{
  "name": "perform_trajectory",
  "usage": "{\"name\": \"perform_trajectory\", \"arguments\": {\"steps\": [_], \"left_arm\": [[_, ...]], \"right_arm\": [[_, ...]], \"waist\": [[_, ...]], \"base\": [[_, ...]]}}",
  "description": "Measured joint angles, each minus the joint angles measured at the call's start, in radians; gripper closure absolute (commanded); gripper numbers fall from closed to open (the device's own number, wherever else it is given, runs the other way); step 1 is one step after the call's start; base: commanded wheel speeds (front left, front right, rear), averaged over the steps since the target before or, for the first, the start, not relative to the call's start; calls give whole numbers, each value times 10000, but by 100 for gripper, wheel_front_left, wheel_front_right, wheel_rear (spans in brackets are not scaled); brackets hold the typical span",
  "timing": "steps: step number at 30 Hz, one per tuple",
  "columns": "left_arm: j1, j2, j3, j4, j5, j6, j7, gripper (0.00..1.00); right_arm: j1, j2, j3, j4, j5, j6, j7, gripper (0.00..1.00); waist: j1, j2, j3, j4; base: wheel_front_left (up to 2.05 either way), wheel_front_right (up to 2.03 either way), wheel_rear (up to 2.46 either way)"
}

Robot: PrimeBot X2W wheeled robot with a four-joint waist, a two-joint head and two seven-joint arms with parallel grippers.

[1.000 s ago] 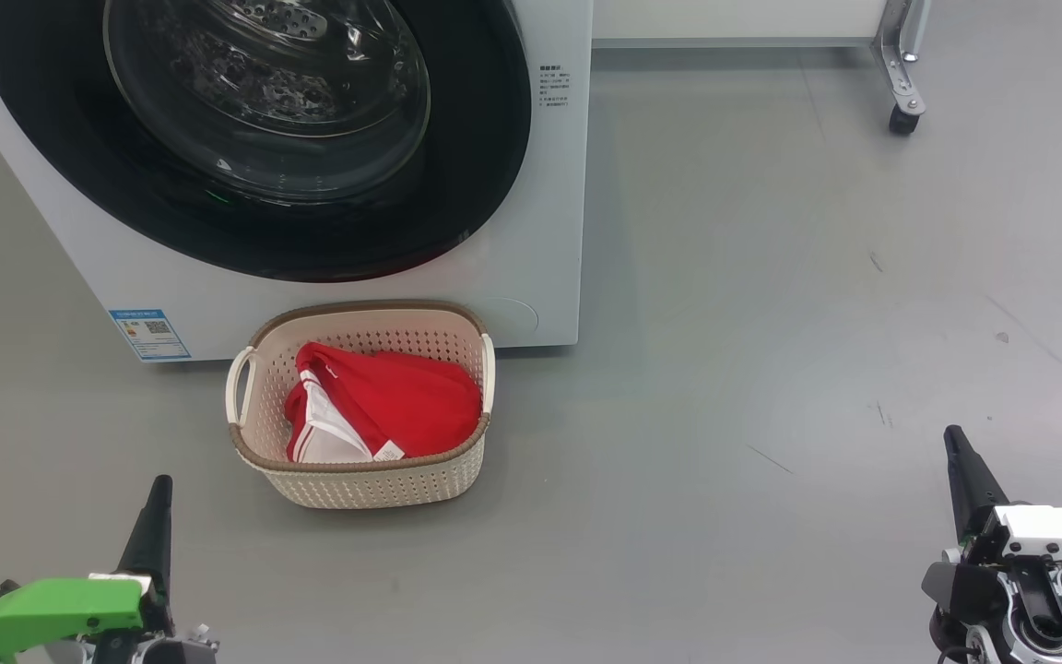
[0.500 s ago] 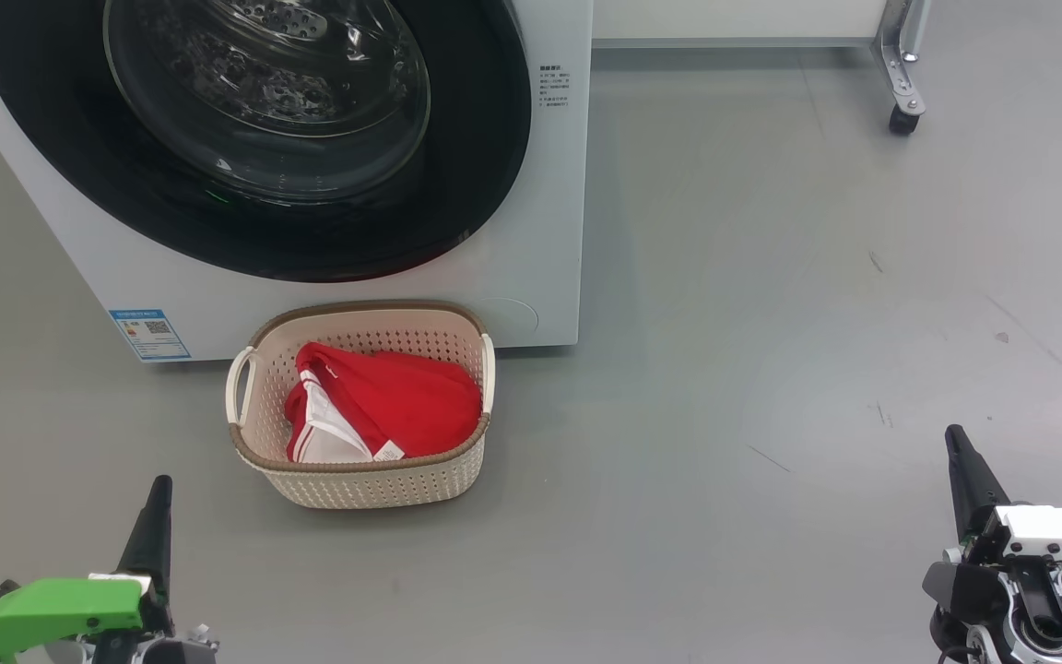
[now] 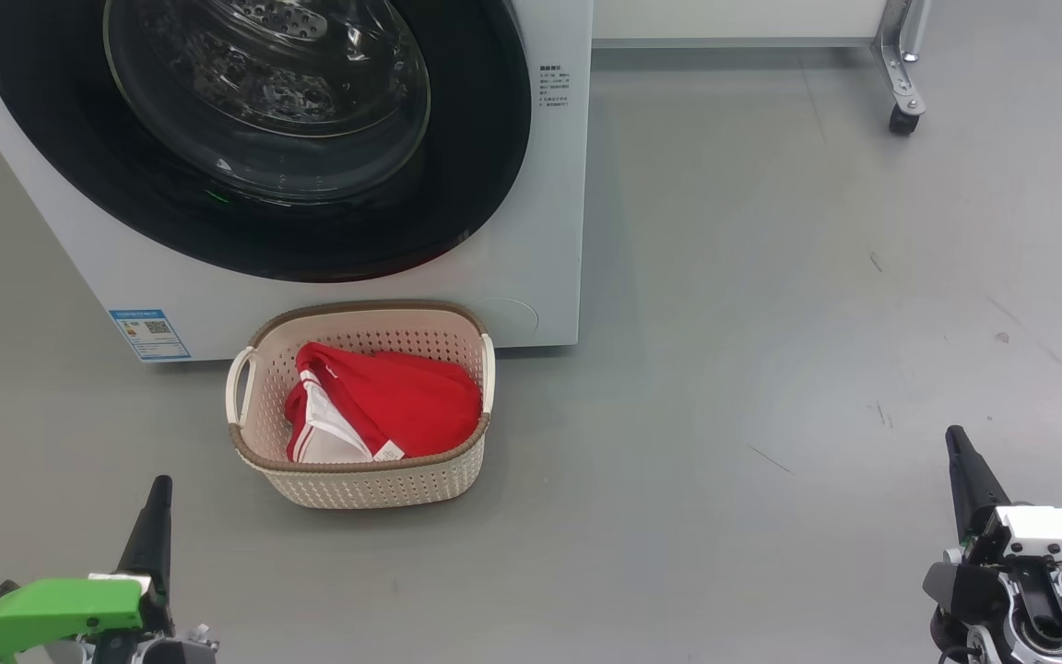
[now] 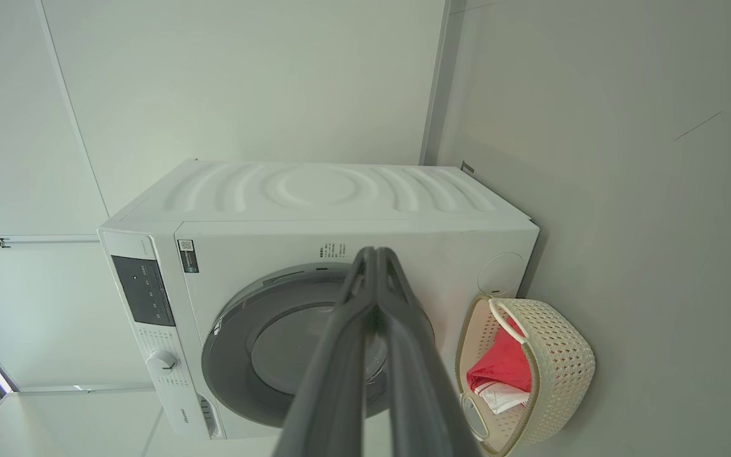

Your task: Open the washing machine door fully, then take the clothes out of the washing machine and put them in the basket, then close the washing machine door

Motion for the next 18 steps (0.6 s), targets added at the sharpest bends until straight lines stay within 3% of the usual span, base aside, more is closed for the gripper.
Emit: {"name": "perform_trajectory", "arguments": {"steps": [18], "left_arm": [[-2,-6,13,2,0,0,73,100]], "right_arm": [[-2,2,-17,4,0,0,2,100]], "waist": [[0,0,0,0]], "base": [[0,0,0]]}}
